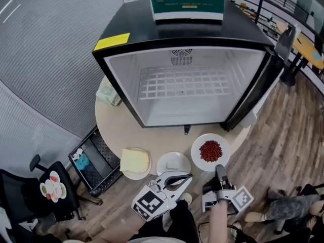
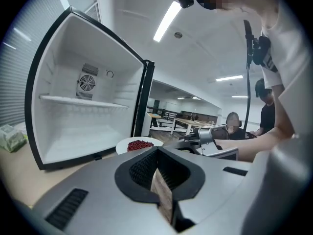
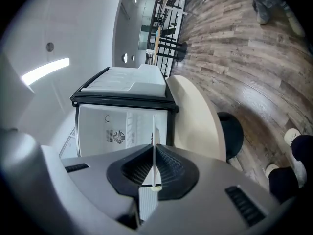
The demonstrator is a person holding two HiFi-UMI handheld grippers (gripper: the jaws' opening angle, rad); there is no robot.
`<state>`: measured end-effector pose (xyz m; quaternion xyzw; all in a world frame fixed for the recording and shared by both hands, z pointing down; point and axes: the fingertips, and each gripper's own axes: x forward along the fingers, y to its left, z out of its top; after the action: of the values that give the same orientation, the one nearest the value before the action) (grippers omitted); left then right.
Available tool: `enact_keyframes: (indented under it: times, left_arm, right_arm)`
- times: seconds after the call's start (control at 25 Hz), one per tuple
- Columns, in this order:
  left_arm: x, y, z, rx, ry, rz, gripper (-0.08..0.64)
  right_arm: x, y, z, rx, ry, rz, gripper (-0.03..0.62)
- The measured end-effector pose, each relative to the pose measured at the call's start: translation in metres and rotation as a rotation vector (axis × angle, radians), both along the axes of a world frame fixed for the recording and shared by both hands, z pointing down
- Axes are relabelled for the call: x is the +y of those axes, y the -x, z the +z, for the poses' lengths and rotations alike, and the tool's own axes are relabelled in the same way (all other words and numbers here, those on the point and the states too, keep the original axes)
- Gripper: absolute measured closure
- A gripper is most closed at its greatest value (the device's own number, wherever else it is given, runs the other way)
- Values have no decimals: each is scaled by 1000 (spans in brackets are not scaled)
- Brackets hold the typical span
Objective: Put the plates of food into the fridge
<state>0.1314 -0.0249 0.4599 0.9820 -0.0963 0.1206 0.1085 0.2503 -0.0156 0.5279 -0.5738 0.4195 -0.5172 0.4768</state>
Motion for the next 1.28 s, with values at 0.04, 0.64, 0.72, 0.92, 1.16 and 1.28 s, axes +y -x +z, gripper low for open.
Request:
enact_keyframes:
  times: [0.04,0.64,0.72,0.92,1.16,1.28]
  left_arm:
    - [-6,3,-8,11,-8,-8,555]
    - [-68,73,-63,137,-47,-176,555]
    - [-75,81,-65,146,-44,-195,555]
    - [-88,102,-70,169,-45,-239,555]
    - [-105,128,-68,172,-44,-288,555]
    - [-116,141,-66,176,-37,-323,555]
  right_arm:
    - [-4,0,-9,10,-2,-6,571]
    - [-82,39,-103,0,-111,-125,571]
    - [-94,40,-114,2,-139,-132,571]
    - [-127,47,-136,42,-166,-162,571]
    - [-162,65,-145,47,-172,-193,571]
    - [-181,72,-143,45,-156,-213,571]
